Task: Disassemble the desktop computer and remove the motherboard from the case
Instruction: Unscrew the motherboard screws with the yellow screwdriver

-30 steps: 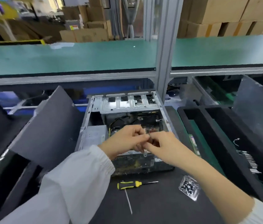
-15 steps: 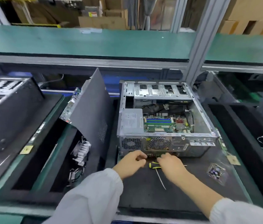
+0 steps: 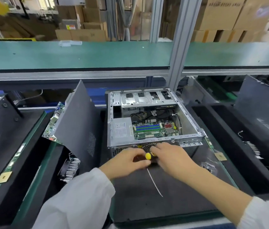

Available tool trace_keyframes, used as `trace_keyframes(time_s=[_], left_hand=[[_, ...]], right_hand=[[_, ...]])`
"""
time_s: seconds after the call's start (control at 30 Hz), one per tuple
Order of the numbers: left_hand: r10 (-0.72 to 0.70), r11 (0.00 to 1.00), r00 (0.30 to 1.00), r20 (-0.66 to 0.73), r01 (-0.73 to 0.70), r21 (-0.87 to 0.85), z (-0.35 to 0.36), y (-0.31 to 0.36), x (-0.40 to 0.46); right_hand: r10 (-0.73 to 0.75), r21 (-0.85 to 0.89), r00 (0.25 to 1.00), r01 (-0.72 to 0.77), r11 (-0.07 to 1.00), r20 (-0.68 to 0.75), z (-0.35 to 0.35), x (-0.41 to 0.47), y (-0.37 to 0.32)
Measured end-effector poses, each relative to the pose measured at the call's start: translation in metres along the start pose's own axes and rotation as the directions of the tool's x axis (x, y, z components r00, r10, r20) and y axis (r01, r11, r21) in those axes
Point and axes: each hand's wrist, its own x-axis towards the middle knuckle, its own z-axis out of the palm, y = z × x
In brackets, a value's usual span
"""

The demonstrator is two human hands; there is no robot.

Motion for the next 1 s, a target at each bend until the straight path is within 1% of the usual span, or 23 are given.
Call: trace_keyframes(time_s=[0.07,0.13,0.2,0.3,0.4,0.5,0.57,0.6,0.67,0.73,0.8,0.9,0.93,1.0], left_hand=[[0.059,0.991,0.997,-0.054,-0.065,-0.114,-0.021,0.022,0.010],[0.076,0.962,0.989,-0.125,-0.105,-0.252,-0.041,0.038,0.024],[0.068,0.924,0.977,-0.201,-0.138,-0.357,-0.060,0.048,0.039],[0.027,0.925,0.960,-0.279,-0.130,-0.356,-0.083,0.047,0.059],[-0.060,0.931,0.939,-0.340,-0.070,-0.358,-0.090,0.034,0.070],[-0.143,0.915,0.920,-0.365,-0.018,-0.404,-0.086,0.015,0.081],[-0.182,0.906,0.901,-0.393,-0.002,-0.424,-0.082,0.003,0.090],[-0.201,0.902,0.889,-0.411,0.004,-0.431,-0.079,-0.002,0.094],[-0.233,0.900,0.866,-0.442,0.020,-0.436,-0.077,-0.013,0.103],[-0.257,0.902,0.856,-0.448,0.047,-0.428,-0.077,-0.022,0.110],[-0.257,0.917,0.868,-0.425,0.081,-0.389,-0.082,-0.029,0.120],[-0.250,0.955,0.868,-0.429,0.150,-0.255,-0.094,-0.043,0.146],[-0.243,0.967,0.869,-0.430,0.180,-0.182,-0.096,-0.048,0.156],[-0.201,0.975,0.884,-0.422,0.224,0.005,-0.095,-0.061,0.171]], right_hand=[[0.033,0.181,0.995,-0.015,0.983,-0.096,-0.041,0.006,0.005],[0.084,0.344,0.988,-0.034,0.938,-0.131,-0.073,0.019,0.016],[0.150,0.530,0.977,-0.047,0.847,-0.152,-0.093,0.038,0.034],[0.213,0.724,0.966,-0.045,0.688,-0.143,-0.104,0.067,0.063],[0.263,0.847,0.957,-0.040,0.530,-0.120,-0.092,0.095,0.089],[0.349,0.905,0.929,-0.036,0.424,-0.126,-0.066,0.119,0.111],[0.357,0.933,0.923,0.008,0.359,-0.145,-0.047,0.134,0.120],[0.356,0.932,0.921,0.024,0.361,-0.161,-0.038,0.140,0.124],[0.343,0.912,0.922,0.027,0.409,-0.181,-0.023,0.152,0.129],[0.286,0.907,0.947,0.012,0.421,-0.145,-0.010,0.163,0.131],[0.219,0.901,0.970,0.000,0.434,-0.105,-0.002,0.177,0.129],[0.151,0.869,0.984,0.010,0.494,-0.097,0.006,0.203,0.122],[0.136,0.853,0.986,0.016,0.522,-0.101,0.010,0.209,0.119],[0.126,0.791,0.985,0.013,0.612,-0.114,0.022,0.217,0.114]])
